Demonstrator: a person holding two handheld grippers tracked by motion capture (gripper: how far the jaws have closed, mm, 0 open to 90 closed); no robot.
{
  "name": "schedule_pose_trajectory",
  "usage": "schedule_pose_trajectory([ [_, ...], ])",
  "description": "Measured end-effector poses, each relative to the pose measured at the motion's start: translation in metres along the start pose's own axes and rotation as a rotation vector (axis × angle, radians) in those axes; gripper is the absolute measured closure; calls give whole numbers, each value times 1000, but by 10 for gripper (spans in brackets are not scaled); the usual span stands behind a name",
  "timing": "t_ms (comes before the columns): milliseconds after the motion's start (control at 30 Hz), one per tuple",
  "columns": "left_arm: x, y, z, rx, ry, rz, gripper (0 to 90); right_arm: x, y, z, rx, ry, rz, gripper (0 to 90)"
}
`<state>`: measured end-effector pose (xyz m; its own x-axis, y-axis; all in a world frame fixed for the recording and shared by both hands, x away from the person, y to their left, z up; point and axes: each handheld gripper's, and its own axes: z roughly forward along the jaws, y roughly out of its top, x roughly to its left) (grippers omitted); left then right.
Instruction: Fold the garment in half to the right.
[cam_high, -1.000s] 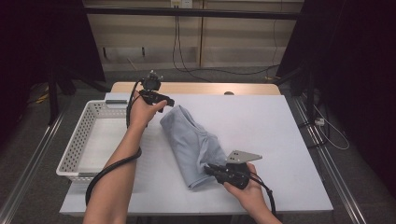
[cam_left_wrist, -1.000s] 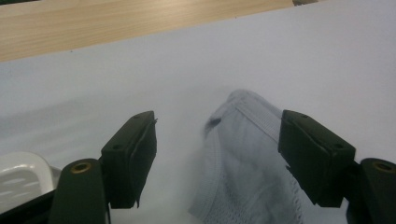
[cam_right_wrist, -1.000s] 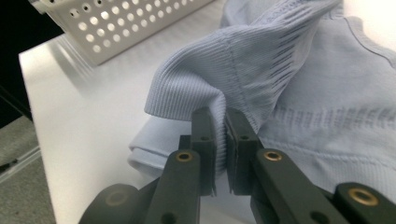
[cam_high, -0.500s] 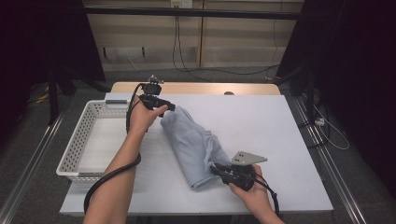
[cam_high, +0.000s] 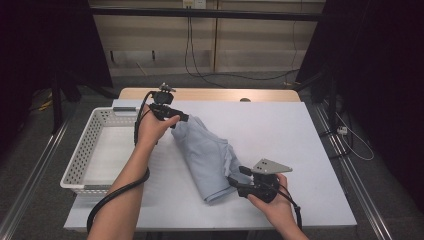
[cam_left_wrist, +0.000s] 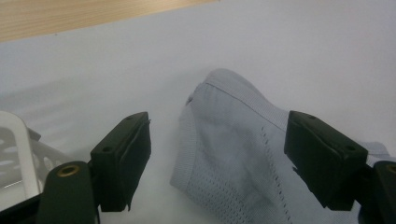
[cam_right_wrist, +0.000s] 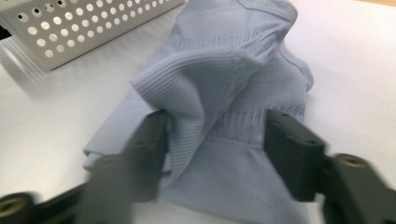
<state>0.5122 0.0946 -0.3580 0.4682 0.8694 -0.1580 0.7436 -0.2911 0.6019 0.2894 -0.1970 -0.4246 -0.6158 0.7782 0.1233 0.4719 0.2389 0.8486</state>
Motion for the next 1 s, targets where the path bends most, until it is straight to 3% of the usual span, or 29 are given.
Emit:
schedule_pose_trajectory([
  [67, -1, -1, -1, 4, -1, 4, 231, 0, 3, 1, 14, -19, -2, 295],
  [200, -2, -4, -2, 8, -3, 16, 223, -2, 8, -1, -1, -26, -9, 260],
  [500, -1, -9, -4, 14, 0, 19, 214, -2, 20, 0, 6, 14, -1, 170],
  [600, -2, -10, -4, 16, -1, 16, 212, -4, 20, 4, 46, 35, -1, 123],
  [1000, -8, -13, -4, 22, -22, 34, 170, -25, 17, -5, 55, 26, 31, 107],
])
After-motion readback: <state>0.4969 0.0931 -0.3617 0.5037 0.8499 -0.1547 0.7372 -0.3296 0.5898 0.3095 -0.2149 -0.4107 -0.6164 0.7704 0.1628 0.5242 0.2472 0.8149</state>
